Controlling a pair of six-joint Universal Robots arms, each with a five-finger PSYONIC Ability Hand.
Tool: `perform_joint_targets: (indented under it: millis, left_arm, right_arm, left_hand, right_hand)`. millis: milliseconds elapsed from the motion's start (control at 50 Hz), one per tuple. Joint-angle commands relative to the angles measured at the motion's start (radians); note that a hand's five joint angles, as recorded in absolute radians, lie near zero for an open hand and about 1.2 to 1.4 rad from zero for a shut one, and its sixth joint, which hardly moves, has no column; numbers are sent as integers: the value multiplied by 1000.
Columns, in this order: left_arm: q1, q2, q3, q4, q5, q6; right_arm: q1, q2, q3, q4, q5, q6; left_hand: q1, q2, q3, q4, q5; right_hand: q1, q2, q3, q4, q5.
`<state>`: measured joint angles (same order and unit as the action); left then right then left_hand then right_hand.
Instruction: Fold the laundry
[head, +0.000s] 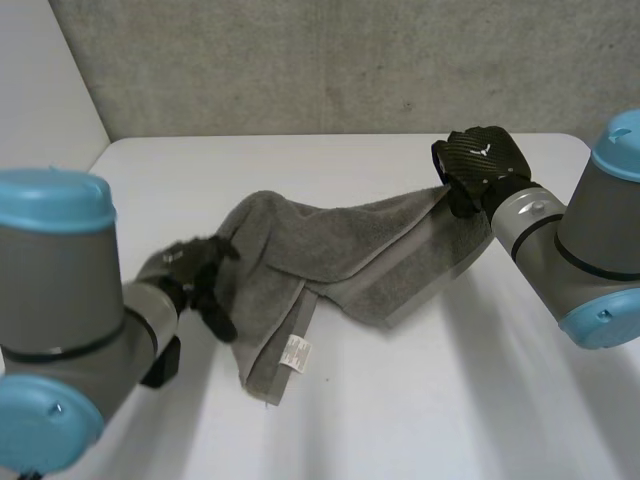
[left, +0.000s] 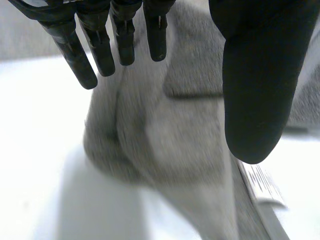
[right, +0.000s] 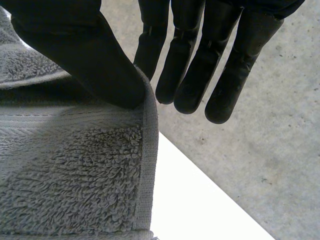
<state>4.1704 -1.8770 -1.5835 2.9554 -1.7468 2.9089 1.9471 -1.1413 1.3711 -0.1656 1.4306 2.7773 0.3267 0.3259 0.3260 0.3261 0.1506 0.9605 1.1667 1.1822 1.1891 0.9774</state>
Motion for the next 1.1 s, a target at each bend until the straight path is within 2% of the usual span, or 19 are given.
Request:
perform_joint_targets:
  millis: [20, 140, 240, 500, 640, 680, 700, 740, 760, 780, 860, 980, 1020, 1060, 1080, 1100]
  left_arm:
    - [-53, -79, -30, 8, -22, -45]
    - [-64, -168, -12, 88, -82, -46]
    - [-64, -198, 8, 128, -83, -40]
    - [-79, -289, 82, 134, -83, -30]
    - [-79, -312, 106, 149, -85, -27]
    - [-79, -318, 120, 162, -88, -19]
    - [-79, -318, 120, 162, -88, -19]
    - [-78, -318, 129, 165, -89, 9]
    - [-78, -318, 129, 165, -89, 9]
    - [-79, -312, 131, 166, -89, 27]
    - [-78, -287, 135, 166, -89, 67]
    - [-70, -136, 135, 149, -88, 170]
    - [-64, -90, 139, 142, -83, 201]
    - [-53, 13, 146, 105, -73, 278]
    - [-53, 13, 146, 105, -73, 279]
    - [-43, 54, 157, 81, -73, 333]
  right_arm:
    - [0, 2, 9, 1, -1, -1]
    - [6, 2, 34, -2, -4, -1]
    - [7, 3, 48, -3, -7, -2]
    - [13, 11, 60, -2, -9, -18]
    - [12, 11, 63, -3, -9, -18]
    - [12, 9, 60, -3, -10, -18]
    - [12, 9, 60, -3, -10, -18]
    - [1, -1, 54, -2, -12, -18]
    - [1, -2, 54, -2, -12, -18]
    - [1, -8, 51, 0, -13, -18]
    - [-4, -28, 42, 8, -13, -16]
    - [-42, -112, 3, 60, -18, -38]
    - [-59, -133, -17, 109, -24, -65]
    - [-92, -172, -73, 245, -51, -138]
    - [-93, -172, -73, 245, -52, -139]
    - [-105, -184, -108, 326, -70, -189]
  left_hand:
    - [128, 128, 128, 128, 129]
    - [189, 190, 190, 190, 190]
    - [277, 278, 278, 278, 279]
    - [286, 287, 287, 287, 288]
    - [574, 575, 575, 574, 575]
    - [749, 750, 750, 750, 751]
    - [750, 751, 751, 751, 752]
    - [995, 996, 996, 996, 997]
    - [997, 997, 997, 997, 998]
    - [1069, 1070, 1070, 1069, 1070]
    - [1070, 1070, 1070, 1070, 1071]
    - [1070, 1070, 1070, 1070, 1071]
    - [1070, 1070, 1070, 1070, 1071]
    - [1070, 1070, 1070, 1070, 1071]
    - [1070, 1070, 1070, 1070, 1071]
    - [1070, 1070, 1070, 1070, 1071]
  right_hand:
    - [436, 230, 214, 207, 244]
    - [436, 230, 214, 207, 244]
    - [436, 230, 214, 207, 244]
    - [436, 230, 214, 207, 244]
    - [436, 230, 214, 207, 244]
    - [436, 230, 214, 207, 244]
    - [436, 230, 214, 207, 244]
    - [436, 230, 214, 207, 244]
    - [436, 230, 214, 207, 244]
    - [436, 230, 214, 207, 244]
    - [436, 230, 214, 207, 244]
    - [436, 230, 214, 207, 244]
    - [436, 230, 214, 207, 244]
    - [436, 230, 214, 207, 244]
    - [436, 230, 214, 207, 244]
    - [436, 230, 214, 207, 244]
